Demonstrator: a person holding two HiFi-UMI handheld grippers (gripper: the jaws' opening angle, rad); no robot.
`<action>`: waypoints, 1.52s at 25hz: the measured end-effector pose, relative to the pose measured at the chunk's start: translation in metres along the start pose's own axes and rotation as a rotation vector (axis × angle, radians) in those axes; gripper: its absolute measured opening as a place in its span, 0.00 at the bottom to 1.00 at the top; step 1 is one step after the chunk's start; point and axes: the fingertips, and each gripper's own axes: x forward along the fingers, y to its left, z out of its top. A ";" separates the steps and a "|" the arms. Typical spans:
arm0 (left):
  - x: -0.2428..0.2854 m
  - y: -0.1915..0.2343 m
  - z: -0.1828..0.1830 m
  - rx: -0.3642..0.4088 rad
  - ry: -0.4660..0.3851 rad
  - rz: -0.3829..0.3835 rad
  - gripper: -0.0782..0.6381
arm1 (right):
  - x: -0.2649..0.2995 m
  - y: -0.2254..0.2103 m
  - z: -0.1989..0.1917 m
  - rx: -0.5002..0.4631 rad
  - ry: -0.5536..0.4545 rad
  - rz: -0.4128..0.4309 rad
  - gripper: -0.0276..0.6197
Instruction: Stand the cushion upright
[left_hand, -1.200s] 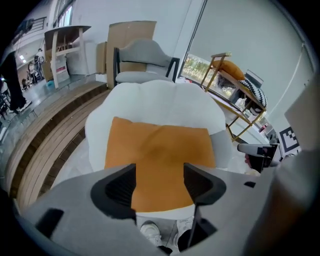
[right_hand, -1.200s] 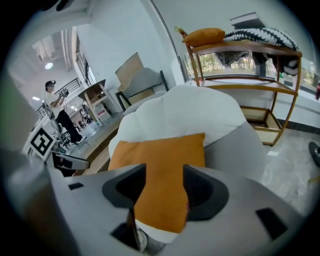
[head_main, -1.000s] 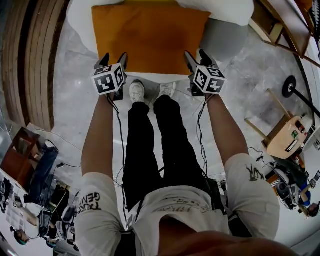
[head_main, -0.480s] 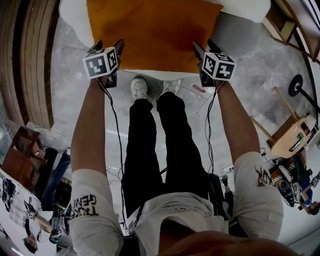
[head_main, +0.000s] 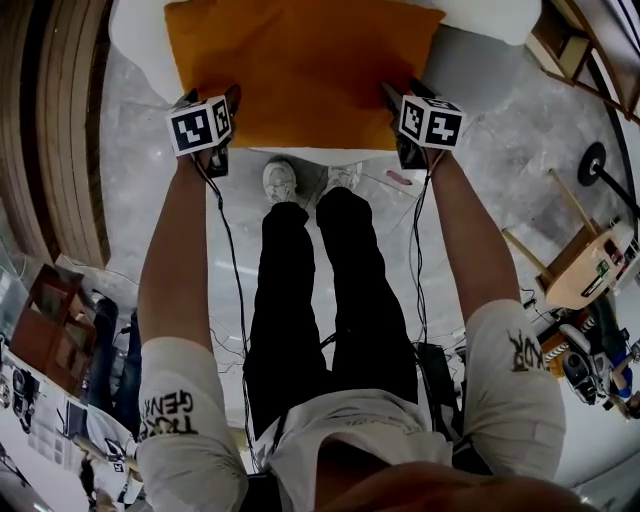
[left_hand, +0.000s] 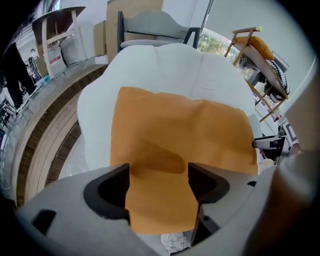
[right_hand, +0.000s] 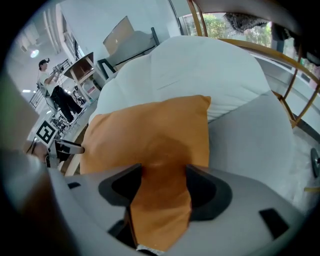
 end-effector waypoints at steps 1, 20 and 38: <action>0.003 0.002 0.000 0.003 0.009 0.001 0.60 | 0.002 -0.001 0.000 -0.001 0.005 -0.010 0.46; 0.022 -0.005 -0.010 0.120 0.089 -0.044 0.18 | 0.022 0.017 -0.008 -0.089 0.067 -0.074 0.16; -0.032 -0.025 0.017 0.179 -0.067 -0.098 0.14 | -0.028 0.022 0.018 -0.021 -0.054 -0.079 0.10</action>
